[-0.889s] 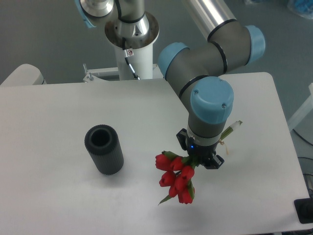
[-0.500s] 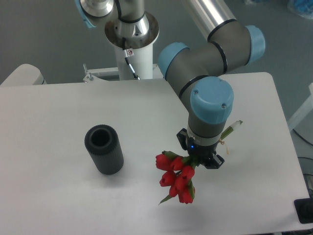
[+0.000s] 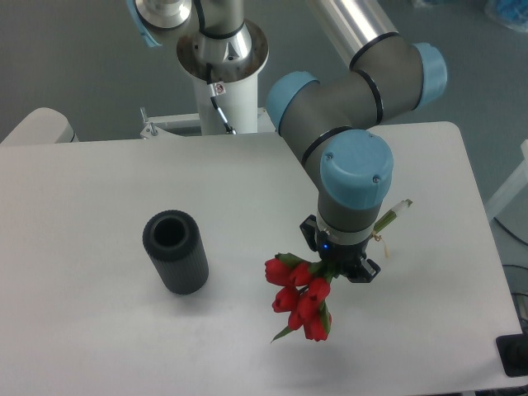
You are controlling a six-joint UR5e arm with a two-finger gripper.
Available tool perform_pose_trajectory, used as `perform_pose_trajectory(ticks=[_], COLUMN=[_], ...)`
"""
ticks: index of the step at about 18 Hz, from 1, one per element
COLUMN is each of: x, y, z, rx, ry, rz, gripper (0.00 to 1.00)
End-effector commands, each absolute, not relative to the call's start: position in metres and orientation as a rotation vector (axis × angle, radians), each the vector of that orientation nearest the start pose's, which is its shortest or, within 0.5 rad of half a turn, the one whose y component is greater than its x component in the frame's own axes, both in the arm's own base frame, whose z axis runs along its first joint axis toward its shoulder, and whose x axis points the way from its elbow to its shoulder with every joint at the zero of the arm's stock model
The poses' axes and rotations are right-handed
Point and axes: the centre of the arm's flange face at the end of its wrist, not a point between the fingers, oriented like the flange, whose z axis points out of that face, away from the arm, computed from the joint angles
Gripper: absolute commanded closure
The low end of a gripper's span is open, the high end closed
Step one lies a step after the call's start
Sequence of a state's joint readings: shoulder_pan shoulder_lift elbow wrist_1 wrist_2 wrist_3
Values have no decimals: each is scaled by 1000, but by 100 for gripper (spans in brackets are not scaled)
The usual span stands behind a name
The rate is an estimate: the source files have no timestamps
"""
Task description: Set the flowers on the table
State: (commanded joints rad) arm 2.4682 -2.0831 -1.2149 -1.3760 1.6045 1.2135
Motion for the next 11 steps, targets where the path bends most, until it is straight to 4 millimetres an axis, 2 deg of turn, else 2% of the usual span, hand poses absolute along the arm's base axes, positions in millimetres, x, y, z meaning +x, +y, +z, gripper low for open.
perform_pose_trajectory(ticks=[3, 5, 8, 11], x=[-463, -458, -446, -431], y=[536, 531, 521, 509], z=[374, 366, 359, 353], rx=[-3132, -3155, -3174, -3201], ry=[440, 373, 334, 199], rz=[46, 12, -25, -58], gripper=[82, 83, 84, 85])
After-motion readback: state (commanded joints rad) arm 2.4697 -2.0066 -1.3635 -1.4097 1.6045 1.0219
